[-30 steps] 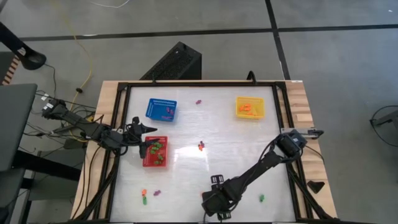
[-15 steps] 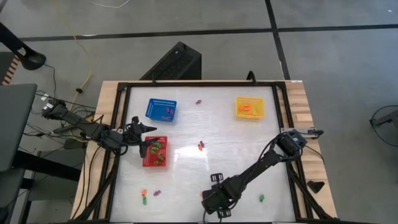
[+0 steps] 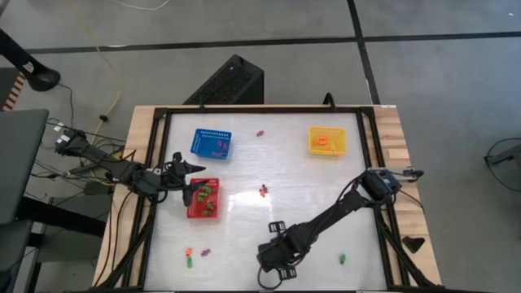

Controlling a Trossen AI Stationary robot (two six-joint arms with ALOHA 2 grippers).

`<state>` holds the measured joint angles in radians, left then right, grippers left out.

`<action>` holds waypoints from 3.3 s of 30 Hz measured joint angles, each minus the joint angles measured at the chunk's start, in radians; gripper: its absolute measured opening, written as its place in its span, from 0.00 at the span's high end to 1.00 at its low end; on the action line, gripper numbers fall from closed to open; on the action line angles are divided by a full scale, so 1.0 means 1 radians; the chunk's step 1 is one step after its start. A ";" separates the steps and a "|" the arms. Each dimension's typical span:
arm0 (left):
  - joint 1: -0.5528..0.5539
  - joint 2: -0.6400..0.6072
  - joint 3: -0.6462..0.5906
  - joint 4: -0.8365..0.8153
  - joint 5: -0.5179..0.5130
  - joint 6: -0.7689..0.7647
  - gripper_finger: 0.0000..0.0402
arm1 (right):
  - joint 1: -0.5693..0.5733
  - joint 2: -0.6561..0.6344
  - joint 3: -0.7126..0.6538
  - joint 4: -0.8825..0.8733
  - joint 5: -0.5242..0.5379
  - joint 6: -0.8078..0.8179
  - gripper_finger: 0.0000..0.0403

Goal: Sort Halloween decoration
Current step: Put the violet skeleton toy into the blue bin, then put the orange skeleton toy into the yellow bin

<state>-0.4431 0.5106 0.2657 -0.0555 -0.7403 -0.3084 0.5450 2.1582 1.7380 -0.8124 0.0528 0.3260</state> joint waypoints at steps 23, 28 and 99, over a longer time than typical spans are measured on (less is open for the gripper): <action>0.000 0.000 0.000 0.000 0.000 0.025 0.44 | -0.663 0.003 0.122 0.564 -0.013 -0.534 0.80; 0.000 0.000 0.000 0.000 0.000 0.053 0.44 | -0.775 0.015 0.122 0.653 -0.162 -0.344 0.80; 0.000 0.000 0.000 -0.068 0.021 -0.038 0.44 | -0.459 -0.044 -0.069 0.085 0.109 -0.341 0.41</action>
<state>-0.4433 0.5102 0.2653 -0.1238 -0.7193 -0.3463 0.0861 2.1138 1.6685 -0.7278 0.1616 -0.0154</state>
